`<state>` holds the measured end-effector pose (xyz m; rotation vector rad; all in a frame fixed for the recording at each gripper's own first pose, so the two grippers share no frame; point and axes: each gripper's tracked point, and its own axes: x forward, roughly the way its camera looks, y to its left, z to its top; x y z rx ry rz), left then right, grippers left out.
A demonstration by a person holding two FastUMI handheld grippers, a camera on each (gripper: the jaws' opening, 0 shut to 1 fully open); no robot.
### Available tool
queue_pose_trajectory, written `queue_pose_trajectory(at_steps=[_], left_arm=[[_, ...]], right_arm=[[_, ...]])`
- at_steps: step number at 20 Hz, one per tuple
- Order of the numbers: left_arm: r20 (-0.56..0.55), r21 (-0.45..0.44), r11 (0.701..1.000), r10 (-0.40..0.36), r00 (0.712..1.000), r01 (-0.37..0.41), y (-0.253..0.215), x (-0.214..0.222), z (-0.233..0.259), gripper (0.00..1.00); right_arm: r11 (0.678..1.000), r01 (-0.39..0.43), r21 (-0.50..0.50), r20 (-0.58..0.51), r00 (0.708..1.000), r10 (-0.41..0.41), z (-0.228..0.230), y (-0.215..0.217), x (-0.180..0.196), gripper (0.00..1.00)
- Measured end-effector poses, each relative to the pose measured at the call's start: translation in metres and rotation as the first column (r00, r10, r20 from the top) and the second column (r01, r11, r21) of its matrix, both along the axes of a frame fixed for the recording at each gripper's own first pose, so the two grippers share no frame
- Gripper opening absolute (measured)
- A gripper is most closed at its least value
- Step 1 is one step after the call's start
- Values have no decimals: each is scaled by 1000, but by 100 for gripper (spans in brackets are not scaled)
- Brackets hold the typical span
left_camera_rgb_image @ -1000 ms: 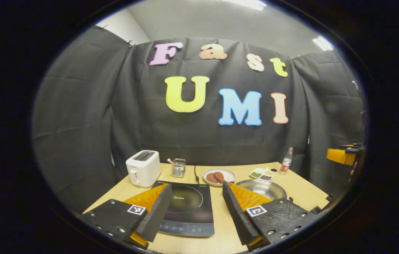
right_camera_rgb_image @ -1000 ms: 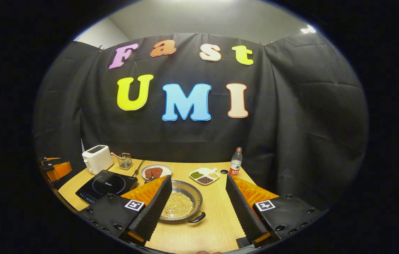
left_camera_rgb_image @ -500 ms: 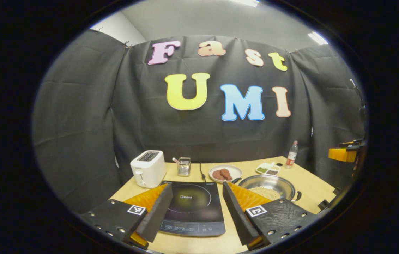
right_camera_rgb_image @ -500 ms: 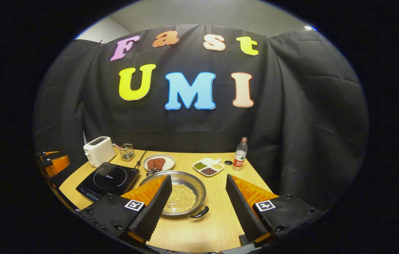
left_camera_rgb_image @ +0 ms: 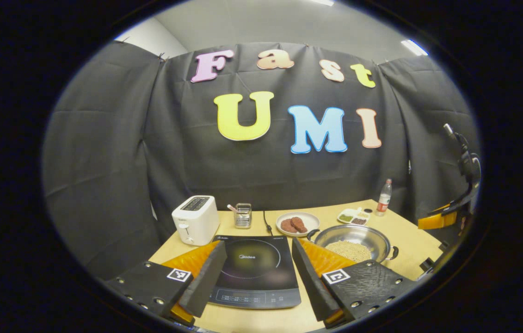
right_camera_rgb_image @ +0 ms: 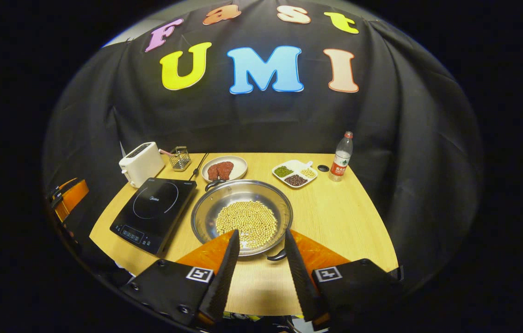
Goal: First push the handle of the pot to place it horizontally, then grasp the pot with both hands and set it on the induction cooktop.
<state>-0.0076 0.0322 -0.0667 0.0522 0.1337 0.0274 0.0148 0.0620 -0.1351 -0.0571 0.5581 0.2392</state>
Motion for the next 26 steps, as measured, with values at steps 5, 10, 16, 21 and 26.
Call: queue_pose_trajectory(at_steps=[5, 10, 16, 21, 26], left_arm=[[-13, -1, 1000, -13, 1000, 13, -1, -1, -3, 87], [-33, -32, 999, -29, 999, 28, -7, 0, -12, 87], [-58, -5, 1000, -11, 998, 11, -23, 10, -12, 87], [-87, -4, 1000, -5, 996, 5, -54, 22, -14, 87], [-133, -13, 1000, 9, 991, -10, -78, 20, -25, 88]], right_arm=[[996, -76, -47, -115, 991, 71, -30, 17, 6, 18], [992, -123, -20, -235, 965, 115, -60, 30, -2, 3], [984, -177, -3, -335, 928, 165, -103, 21, -16, 2], [978, -207, 24, -405, 892, 199, -133, 13, -14, 1], [973, -222, 63, -458, 860, 226, -148, 14, -1, 1]])
